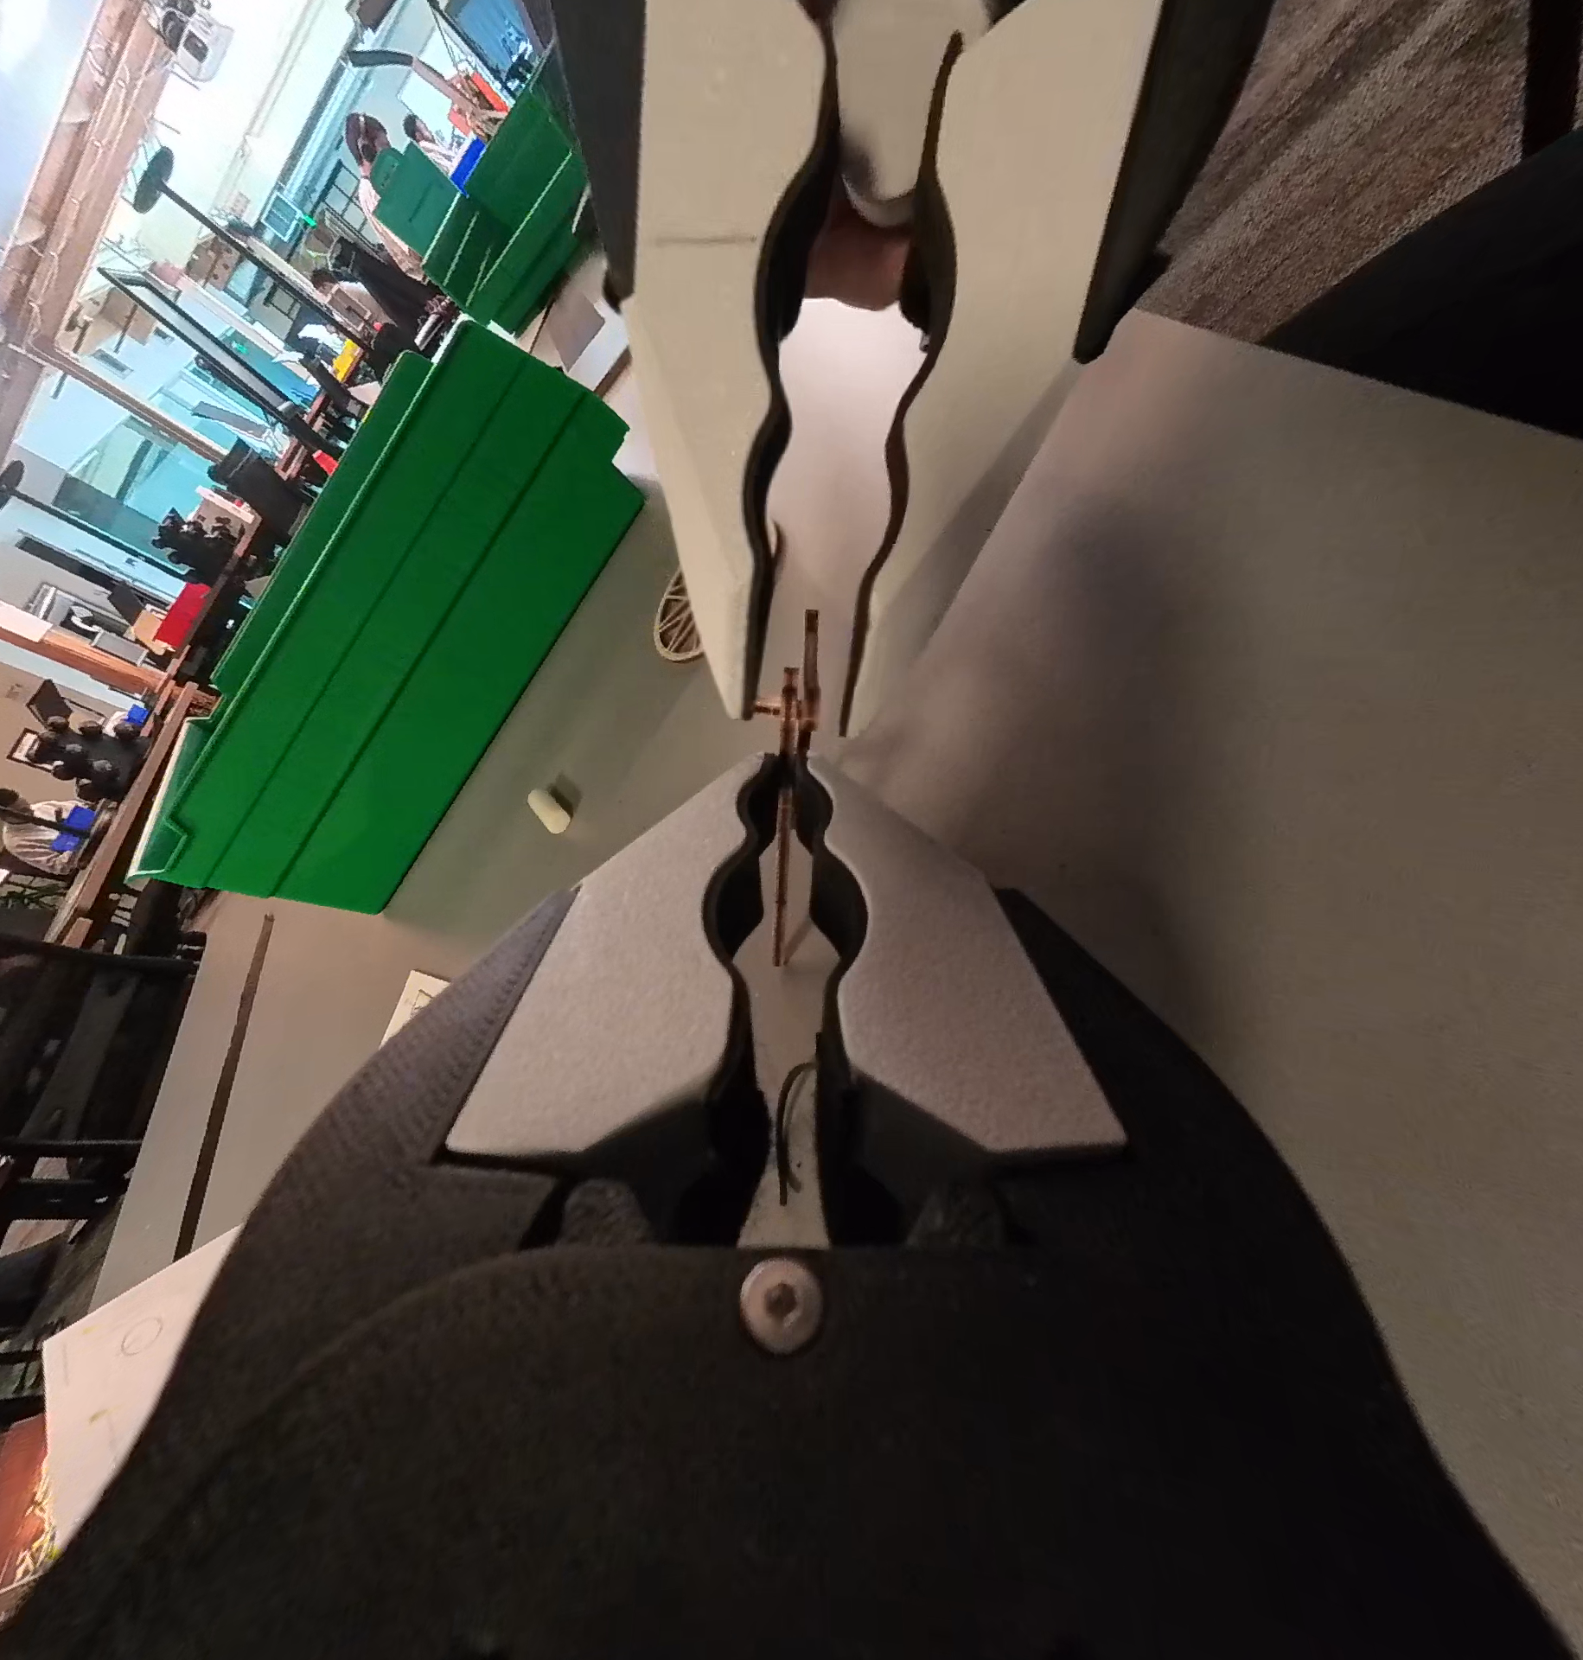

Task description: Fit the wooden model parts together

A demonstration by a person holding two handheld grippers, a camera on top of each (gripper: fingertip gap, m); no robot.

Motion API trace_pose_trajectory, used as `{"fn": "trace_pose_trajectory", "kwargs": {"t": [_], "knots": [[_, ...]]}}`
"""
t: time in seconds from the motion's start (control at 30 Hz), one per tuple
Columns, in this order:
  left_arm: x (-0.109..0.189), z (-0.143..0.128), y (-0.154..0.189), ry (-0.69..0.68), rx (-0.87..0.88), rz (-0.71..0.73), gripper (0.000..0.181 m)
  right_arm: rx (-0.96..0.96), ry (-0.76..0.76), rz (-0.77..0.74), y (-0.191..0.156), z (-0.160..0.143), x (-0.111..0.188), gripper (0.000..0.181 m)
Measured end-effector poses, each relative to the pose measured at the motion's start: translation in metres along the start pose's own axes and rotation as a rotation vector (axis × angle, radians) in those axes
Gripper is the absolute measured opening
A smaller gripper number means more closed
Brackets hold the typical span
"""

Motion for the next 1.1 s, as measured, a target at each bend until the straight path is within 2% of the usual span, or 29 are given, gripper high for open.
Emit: {"fn": "trace_pose_trajectory", "kwargs": {"t": [0.37, 0.67, 0.97, 1.1], "knots": [[-0.0004, -0.001, 0.0006, -0.005, 0.008, -0.011, 0.001, 0.014, -0.01, 0.005, -0.0007, -0.0011, 0.0002, 0.011], [0.0, -0.0009, 0.0002, 0.0, 0.01, -0.01, 0.001, -0.018, 0.002, 0.011, -0.0002, -0.0002, 0.0012, 0.021], [0.0001, -0.0011, 0.0, 0.0, 0.009, -0.008, 0.002, 0.002, -0.022, 0.029, 0.0002, -0.004, 0.0016, 0.013], [-0.0003, -0.0056, -0.0046, -0.031, 0.012, 0.03, 0.002, -0.024, -0.037, 0.017, 0.0035, -0.0085, 0.0034, 0.02]]}}
Point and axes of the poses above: each gripper's, where its closed fingertips meet, x back along the fingers, z out of its top, y = z × x across the jaws, the point moved 4 cm from there along x, back along the fingers, and after that the axes turned 4 degrees about -z, right-handed, at the moved point
